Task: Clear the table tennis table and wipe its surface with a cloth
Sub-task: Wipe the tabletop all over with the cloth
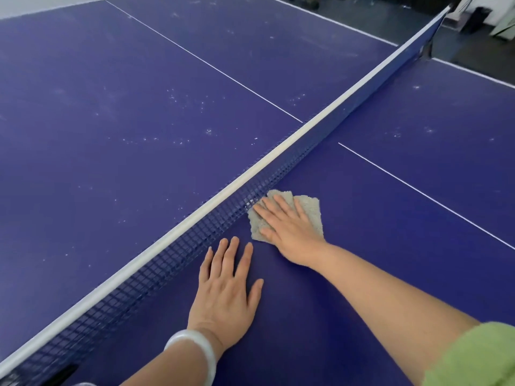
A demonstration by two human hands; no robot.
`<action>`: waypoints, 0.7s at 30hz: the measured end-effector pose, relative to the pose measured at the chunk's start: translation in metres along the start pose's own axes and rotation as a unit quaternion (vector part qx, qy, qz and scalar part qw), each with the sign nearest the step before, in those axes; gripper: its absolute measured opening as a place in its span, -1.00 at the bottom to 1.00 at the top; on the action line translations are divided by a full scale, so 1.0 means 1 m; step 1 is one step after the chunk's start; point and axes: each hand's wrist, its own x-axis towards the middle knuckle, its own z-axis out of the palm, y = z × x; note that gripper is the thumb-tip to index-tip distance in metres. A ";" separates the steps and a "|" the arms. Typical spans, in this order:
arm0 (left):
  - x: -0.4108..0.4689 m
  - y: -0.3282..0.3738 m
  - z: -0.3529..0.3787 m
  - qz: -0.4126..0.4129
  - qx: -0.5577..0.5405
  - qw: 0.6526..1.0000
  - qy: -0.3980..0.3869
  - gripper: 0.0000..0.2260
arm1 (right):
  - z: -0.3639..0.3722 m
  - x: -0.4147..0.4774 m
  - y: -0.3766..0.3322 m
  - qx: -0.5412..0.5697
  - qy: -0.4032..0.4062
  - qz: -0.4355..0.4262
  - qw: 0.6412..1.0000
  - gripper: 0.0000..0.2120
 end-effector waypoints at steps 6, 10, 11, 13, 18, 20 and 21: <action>0.002 0.000 0.004 0.003 -0.004 1.000 0.010 -0.39 | -0.029 0.010 0.079 0.019 0.027 0.269 0.962 -0.48; 0.001 -0.001 0.005 0.005 -0.007 1.000 0.014 -0.39 | -0.009 0.021 0.020 0.017 0.025 0.169 0.985 -0.48; 0.001 0.000 0.004 0.005 -0.009 1.000 0.016 -0.39 | -0.002 0.020 0.002 0.006 0.024 0.115 0.993 -0.48; 0.001 -0.001 0.004 0.007 -0.011 1.000 0.018 -0.39 | 0.007 0.013 -0.017 -0.014 0.013 0.042 0.999 -0.48; 0.002 -0.003 0.008 0.008 -0.007 1.000 0.017 -0.39 | 0.010 -0.018 0.008 -0.010 0.035 0.140 0.990 -0.48; 0.002 -0.003 0.009 0.007 -0.008 1.000 0.019 -0.40 | 0.011 -0.021 0.003 -0.017 0.026 0.170 0.985 -0.47; 0.002 -0.004 0.010 0.007 -0.010 1.000 0.020 -0.40 | 0.012 -0.021 -0.002 -0.019 0.022 0.178 0.984 -0.46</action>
